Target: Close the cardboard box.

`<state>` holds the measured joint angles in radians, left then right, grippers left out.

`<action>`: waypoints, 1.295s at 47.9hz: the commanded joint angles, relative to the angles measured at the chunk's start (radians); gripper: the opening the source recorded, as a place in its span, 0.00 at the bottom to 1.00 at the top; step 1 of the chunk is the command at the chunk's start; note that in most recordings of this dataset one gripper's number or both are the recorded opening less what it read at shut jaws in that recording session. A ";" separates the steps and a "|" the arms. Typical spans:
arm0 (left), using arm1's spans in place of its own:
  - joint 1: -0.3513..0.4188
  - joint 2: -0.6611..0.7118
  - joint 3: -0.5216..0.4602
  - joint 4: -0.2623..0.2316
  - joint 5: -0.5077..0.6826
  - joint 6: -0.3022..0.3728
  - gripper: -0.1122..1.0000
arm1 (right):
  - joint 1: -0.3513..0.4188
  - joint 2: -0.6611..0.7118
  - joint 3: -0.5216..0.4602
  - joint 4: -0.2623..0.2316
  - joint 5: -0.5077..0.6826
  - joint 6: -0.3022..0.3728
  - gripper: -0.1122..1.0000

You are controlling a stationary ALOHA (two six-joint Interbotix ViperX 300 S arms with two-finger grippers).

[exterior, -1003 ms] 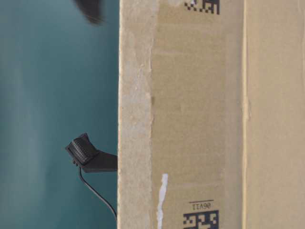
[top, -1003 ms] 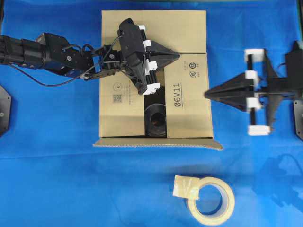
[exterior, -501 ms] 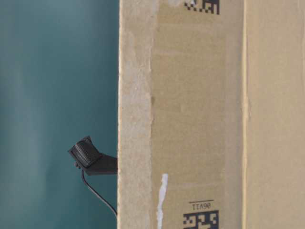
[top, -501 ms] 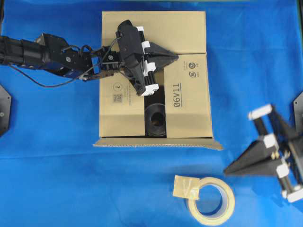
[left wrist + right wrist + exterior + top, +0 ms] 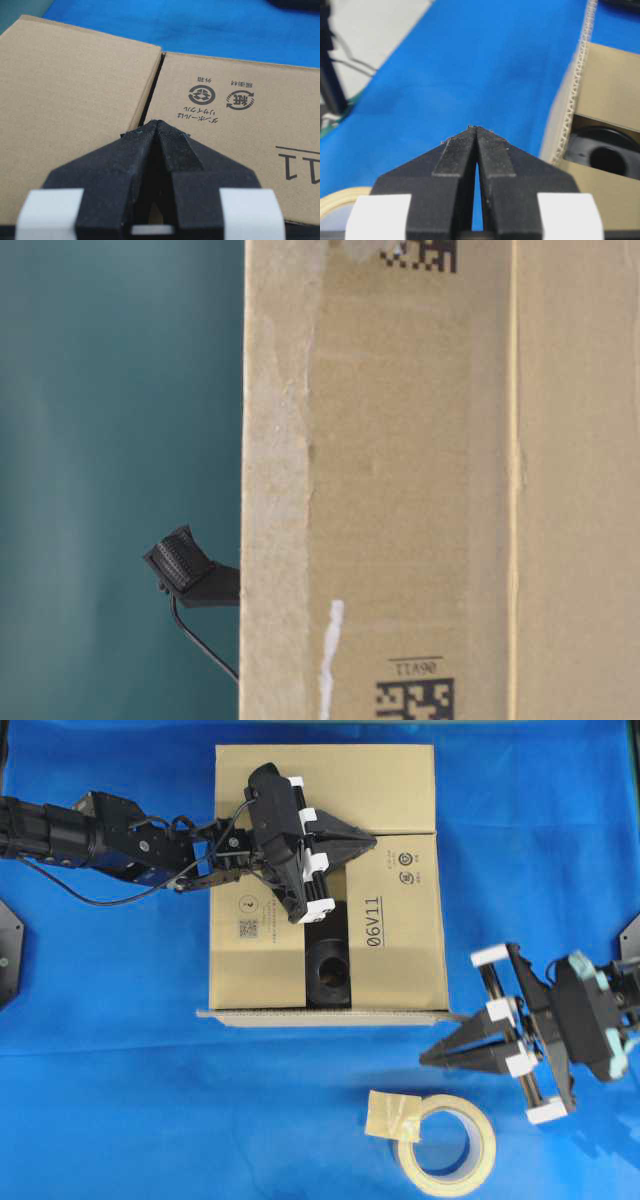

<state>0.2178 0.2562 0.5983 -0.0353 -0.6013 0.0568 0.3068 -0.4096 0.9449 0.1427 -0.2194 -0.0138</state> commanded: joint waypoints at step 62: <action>0.009 -0.023 -0.009 0.000 0.002 -0.003 0.10 | -0.278 0.216 -0.006 0.040 0.064 0.015 0.10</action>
<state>0.2270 0.2562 0.5983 -0.0337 -0.5983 0.0552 0.0383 -0.1963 0.9388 0.1795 -0.1611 0.0031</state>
